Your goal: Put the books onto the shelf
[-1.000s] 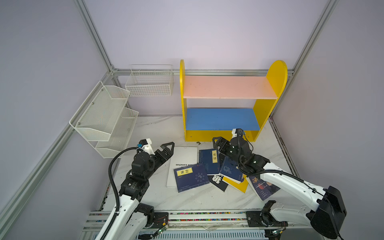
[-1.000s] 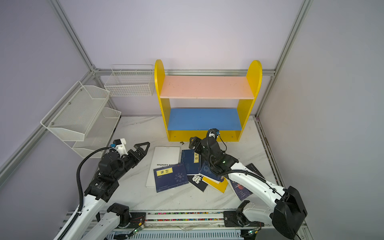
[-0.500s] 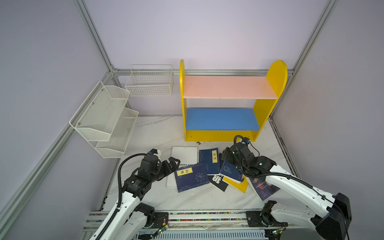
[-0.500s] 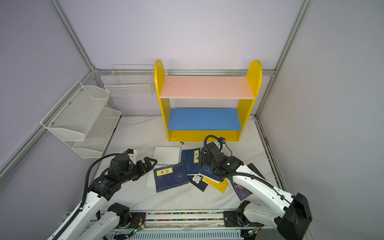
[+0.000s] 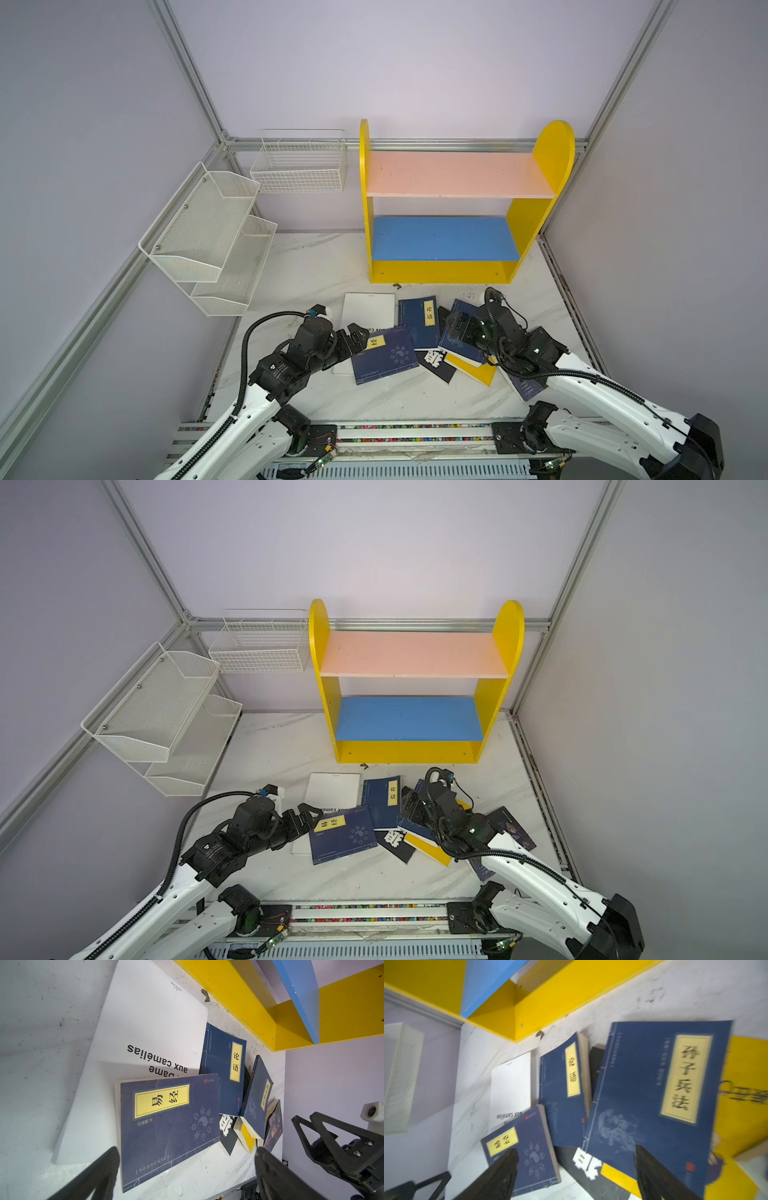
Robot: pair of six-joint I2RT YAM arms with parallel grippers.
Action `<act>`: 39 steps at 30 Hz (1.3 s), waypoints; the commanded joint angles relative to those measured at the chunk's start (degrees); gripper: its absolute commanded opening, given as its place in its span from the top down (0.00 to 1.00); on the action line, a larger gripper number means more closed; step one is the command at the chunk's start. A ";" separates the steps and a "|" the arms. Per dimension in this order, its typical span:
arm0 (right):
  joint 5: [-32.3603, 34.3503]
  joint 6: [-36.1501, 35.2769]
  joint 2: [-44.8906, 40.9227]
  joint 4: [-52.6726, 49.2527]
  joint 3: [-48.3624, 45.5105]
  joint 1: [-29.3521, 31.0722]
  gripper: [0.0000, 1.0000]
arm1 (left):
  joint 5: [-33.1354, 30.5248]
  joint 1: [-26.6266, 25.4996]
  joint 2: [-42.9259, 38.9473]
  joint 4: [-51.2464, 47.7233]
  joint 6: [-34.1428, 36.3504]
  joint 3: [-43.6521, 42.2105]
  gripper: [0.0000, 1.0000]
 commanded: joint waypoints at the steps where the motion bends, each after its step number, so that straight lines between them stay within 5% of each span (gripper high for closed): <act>1: -11.27 -2.08 4.41 12.09 -2.21 2.54 0.16 | -1.46 -0.24 -0.19 1.49 -1.35 -2.11 0.00; 14: -10.43 1.53 18.41 15.18 -3.16 11.23 0.22 | 2.52 -0.33 2.90 11.09 -3.07 -9.67 0.00; 24: -15.00 4.09 29.03 24.19 -4.56 11.37 0.25 | 5.71 -0.33 10.83 18.25 -3.53 -11.32 0.00; 30: -22.15 5.84 35.25 36.56 -5.95 11.36 0.38 | 6.84 -0.33 13.22 21.55 -3.22 -12.75 0.00; 39: -25.01 10.41 28.36 45.16 -8.47 11.36 0.52 | 9.39 -0.33 12.86 28.03 -4.10 -16.19 0.00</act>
